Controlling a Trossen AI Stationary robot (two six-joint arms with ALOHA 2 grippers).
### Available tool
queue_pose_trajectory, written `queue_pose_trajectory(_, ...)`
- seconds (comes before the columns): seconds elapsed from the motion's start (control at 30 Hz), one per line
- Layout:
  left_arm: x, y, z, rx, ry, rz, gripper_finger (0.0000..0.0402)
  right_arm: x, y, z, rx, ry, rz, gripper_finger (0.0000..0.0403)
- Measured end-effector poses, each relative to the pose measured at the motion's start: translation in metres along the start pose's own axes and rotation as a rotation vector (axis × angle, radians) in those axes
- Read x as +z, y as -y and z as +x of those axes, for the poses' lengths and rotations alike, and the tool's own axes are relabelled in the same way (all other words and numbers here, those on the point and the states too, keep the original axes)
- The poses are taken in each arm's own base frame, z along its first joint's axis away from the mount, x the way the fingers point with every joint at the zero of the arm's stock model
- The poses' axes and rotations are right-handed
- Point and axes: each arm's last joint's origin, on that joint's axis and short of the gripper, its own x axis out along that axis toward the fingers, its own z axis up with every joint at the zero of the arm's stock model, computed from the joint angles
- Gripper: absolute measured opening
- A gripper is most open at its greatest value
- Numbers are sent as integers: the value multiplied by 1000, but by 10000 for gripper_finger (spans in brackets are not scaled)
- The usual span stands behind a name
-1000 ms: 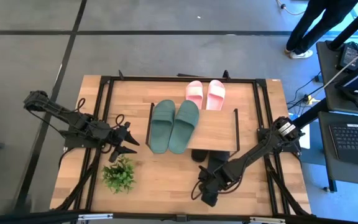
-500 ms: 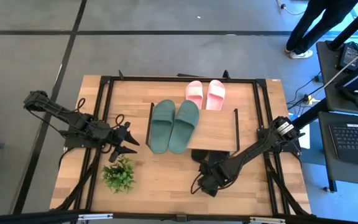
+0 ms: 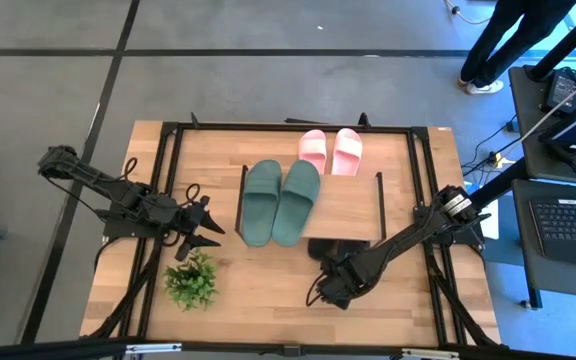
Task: Pick and place slides into the shelf
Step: Put the right black slipper under the shelf, then adjust the left black slipper
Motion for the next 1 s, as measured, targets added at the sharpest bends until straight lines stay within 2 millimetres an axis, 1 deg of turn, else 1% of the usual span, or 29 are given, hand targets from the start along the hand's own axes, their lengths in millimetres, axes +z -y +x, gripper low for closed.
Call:
queue_pose_trajectory(0.57, 0, 0, 0, 0, 0, 0, 170, 0, 2, -1, -34, 16, -2, 191)
queue_pose_trajectory(0.63, 0, 0, 0, 0, 0, 0, 170, 0, 1, -4, -28, 24, -4, 191)
queue_pose_trajectory(0.83, 0, 0, 0, 0, 0, 0, 170, 7, -14, -32, 9, 136, -41, 190)
queue_pose_trajectory(1.0, 0, 0, 0, 0, 0, -1, 170, 16, -24, -58, 85, 212, -28, 190)
